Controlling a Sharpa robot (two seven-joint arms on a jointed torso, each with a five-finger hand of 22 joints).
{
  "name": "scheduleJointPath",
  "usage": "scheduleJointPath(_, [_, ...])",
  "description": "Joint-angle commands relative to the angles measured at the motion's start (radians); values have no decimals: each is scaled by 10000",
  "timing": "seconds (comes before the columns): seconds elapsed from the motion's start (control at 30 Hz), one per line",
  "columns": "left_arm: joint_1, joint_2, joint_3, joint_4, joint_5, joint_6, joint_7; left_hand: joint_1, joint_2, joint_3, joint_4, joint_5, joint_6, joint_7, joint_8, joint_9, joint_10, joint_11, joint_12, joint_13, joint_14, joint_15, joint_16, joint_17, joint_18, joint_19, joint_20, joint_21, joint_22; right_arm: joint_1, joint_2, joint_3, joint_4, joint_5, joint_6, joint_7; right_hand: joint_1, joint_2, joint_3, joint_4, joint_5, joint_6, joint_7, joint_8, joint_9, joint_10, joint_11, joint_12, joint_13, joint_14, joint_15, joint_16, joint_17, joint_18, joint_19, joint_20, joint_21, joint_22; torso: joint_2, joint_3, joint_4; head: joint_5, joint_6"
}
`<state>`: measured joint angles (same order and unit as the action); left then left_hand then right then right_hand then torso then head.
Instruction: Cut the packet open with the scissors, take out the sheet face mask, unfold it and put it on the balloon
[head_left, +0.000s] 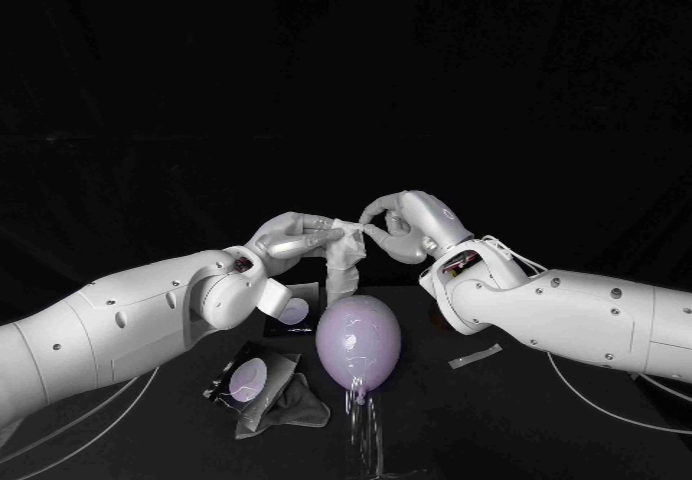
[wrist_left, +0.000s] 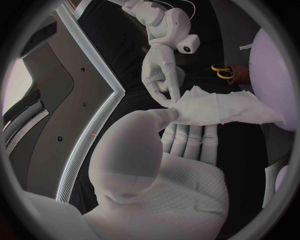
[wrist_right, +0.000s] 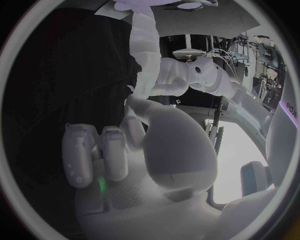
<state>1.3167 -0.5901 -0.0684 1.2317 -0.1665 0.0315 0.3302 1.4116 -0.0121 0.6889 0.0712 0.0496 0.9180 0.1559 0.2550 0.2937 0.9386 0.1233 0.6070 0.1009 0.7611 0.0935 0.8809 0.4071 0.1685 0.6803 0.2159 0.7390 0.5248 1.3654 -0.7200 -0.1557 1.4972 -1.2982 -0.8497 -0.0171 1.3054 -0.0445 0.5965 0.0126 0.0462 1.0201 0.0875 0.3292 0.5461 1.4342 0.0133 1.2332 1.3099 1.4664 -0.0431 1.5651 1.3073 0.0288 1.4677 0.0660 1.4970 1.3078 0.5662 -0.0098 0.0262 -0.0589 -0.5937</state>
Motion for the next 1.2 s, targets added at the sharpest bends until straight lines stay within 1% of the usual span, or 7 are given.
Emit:
scheduleJointPath(0.03, [18,12,16,10,-46,165,125,-52,27,18,-61,-17,98,-3,18,8,64,1,-30,-14,59,-8,18,-15,53,-57,-9,59,18,14,-44,14,10,1162,-127,214,-12,68,52,4,26,86,-16,36,14,105,-49,-4,917,1044,-91,57,2635,-113,631,-68,39,2399,-3,-4,1,-3,16])
scheduleJointPath(0.47, [18,12,15,17,-45,114,127,-70,49,35,-62,-17,123,-15,15,4,95,-4,-40,-34,84,-15,30,-24,53,-85,-6,102,52,32,-153,29,34,2057,146,377,-31,73,77,0,26,70,-14,42,14,77,-49,-84,877,1039,-93,42,2620,-95,592,-72,-30,2376,-1,-7,2,-18,24])
scheduleJointPath(0.57, [18,18,15,21,-33,77,144,-113,57,46,-28,-16,104,-45,-10,-8,85,11,-66,-57,89,-5,33,-34,50,-111,3,122,70,39,-164,30,28,2397,399,543,-196,55,161,67,23,-329,115,-113,-53,-247,52,-758,554,984,-24,-108,2482,-32,438,-48,-298,2286,-5,-6,5,-27,32])
scheduleJointPath(0.67, [18,22,15,24,-15,38,149,-129,59,52,-15,-16,93,-53,-21,-13,76,16,-80,-68,87,0,33,-38,50,-122,6,129,76,45,-210,30,64,2921,608,916,-542,-122,85,289,17,-988,409,-491,-232,-1048,307,-2217,-141,831,187,-464,2164,94,94,76,-879,2095,1,-8,9,-31,34])
scheduleJointPath(0.73, [18,19,15,26,-4,20,149,-155,48,56,1,-16,78,-34,-38,-21,50,24,-105,-87,78,5,30,-46,52,-137,9,140,85,49,-289,30,148,3208,731,1199,-1191,-619,-360,666,94,-1366,643,-791,-411,-1254,519,-2467,-270,748,387,-613,2040,127,-34,221,-1083,2030,2,-10,11,-33,36])
scheduleJointPath(0.9, [18,10,15,27,6,9,146,-160,43,59,2,-16,71,-22,-46,-25,40,25,-115,-94,73,7,28,-49,54,-143,9,145,89,58,-427,30,328,3247,849,1484,-1795,-1408,-1300,1080,65,-1460,678,-1042,-625,-1250,591,-2291,-235,750,472,-577,2071,130,-12,384,-1041,2051,-1,-12,-5,-35,35])
scheduleJointPath(1.2, [18,19,15,26,4,46,135,-156,45,67,-3,-16,70,-19,-49,-26,38,24,-119,-98,70,6,27,-52,56,-146,9,150,93,63,-507,28,496,2862,1031,1662,-1809,-1677,-2013,1368,55,-1397,662,-1159,-756,-1166,585,-1981,-144,776,473,-511,2125,119,45,442,-949,2086,-2,-6,12,-53,62])
